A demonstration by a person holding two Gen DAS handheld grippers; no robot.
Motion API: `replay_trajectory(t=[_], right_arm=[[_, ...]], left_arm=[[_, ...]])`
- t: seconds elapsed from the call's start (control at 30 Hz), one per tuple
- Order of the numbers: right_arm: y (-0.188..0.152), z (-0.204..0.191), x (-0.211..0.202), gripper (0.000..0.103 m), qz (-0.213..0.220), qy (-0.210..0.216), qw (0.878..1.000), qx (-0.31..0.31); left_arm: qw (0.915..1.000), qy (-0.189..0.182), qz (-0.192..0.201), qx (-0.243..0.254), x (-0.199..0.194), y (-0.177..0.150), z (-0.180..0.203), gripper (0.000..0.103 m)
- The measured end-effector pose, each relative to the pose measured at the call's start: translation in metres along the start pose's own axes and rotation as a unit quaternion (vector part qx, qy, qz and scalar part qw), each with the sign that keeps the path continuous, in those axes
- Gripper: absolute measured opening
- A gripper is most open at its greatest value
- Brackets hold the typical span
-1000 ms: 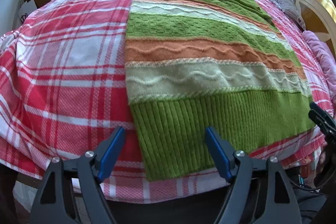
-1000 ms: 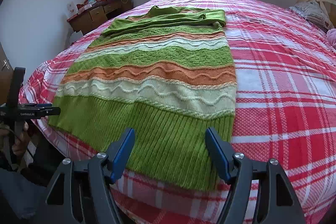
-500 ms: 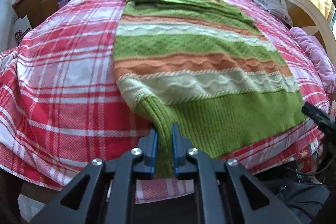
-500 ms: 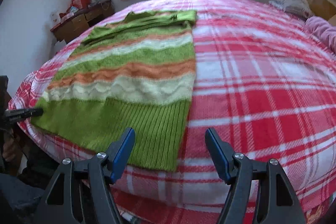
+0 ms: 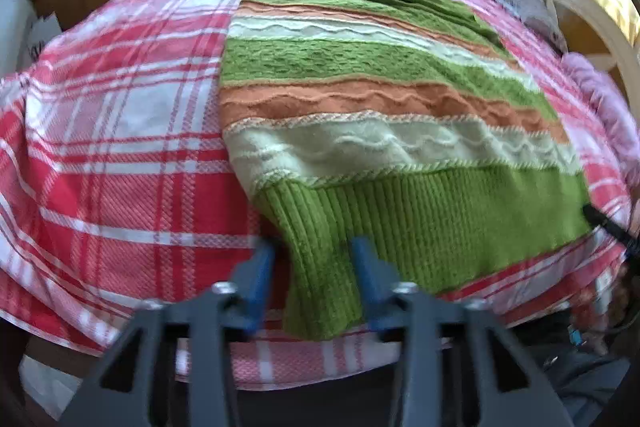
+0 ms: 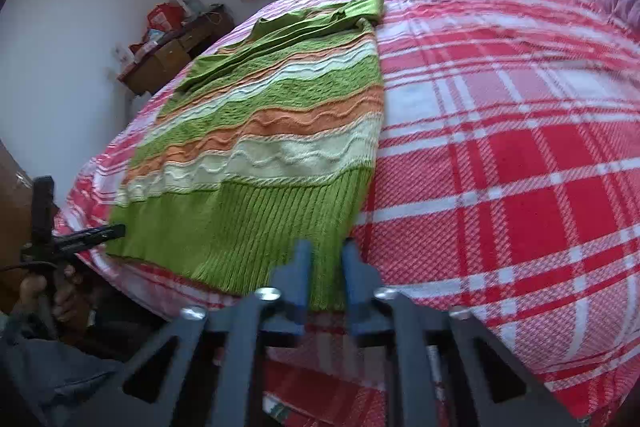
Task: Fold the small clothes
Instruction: 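Close the left gripper on the ribbed hem while the right gripper closes beside it, then lift the hem with both grippers, fold it onto the collar, and release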
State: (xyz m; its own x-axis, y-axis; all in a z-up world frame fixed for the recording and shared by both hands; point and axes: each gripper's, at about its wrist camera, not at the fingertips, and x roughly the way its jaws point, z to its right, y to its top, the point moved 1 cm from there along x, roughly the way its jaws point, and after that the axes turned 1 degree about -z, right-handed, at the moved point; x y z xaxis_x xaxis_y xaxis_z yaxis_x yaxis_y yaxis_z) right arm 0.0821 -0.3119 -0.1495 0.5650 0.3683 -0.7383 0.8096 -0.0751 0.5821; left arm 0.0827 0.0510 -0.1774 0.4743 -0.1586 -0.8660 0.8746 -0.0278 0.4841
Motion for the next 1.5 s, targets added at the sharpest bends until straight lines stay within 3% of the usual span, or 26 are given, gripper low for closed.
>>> replay_trajectory(t=[0.3, 0.5, 0.7, 0.97, 1.2, 1.5], right_arm=[[-0.002, -0.005, -0.003, 0.005, 0.011, 0.003, 1.0, -0.024], [0.01, -0.01, -0.026, 0.004, 0.057, 0.044, 0.997, -0.021], [0.024, -0.006, -0.043, 0.004, 0.082, 0.099, 0.992, 0.015], [0.06, -0.011, -0.061, 0.004, 0.119, 0.143, 0.982, 0.035], [0.099, -0.017, -0.071, 0.004, 0.158, 0.151, 0.975, 0.03], [0.149, -0.03, -0.078, 0.004, 0.195, 0.16, 0.967, 0.023]], left_arm=[[0.9997, -0.016, 0.017, 0.008, -0.011, 0.002, -0.001, 0.01], [0.9965, -0.042, 0.072, 0.004, -0.038, 0.013, -0.003, 0.01], [0.9957, -0.048, 0.079, 0.002, -0.047, 0.025, -0.008, 0.01], [0.9927, -0.059, 0.106, -0.004, -0.064, 0.055, -0.011, 0.01], [0.9875, -0.061, 0.145, -0.008, -0.079, 0.089, -0.012, 0.01], [0.9848, -0.072, 0.153, -0.041, -0.071, 0.134, -0.023, 0.01]])
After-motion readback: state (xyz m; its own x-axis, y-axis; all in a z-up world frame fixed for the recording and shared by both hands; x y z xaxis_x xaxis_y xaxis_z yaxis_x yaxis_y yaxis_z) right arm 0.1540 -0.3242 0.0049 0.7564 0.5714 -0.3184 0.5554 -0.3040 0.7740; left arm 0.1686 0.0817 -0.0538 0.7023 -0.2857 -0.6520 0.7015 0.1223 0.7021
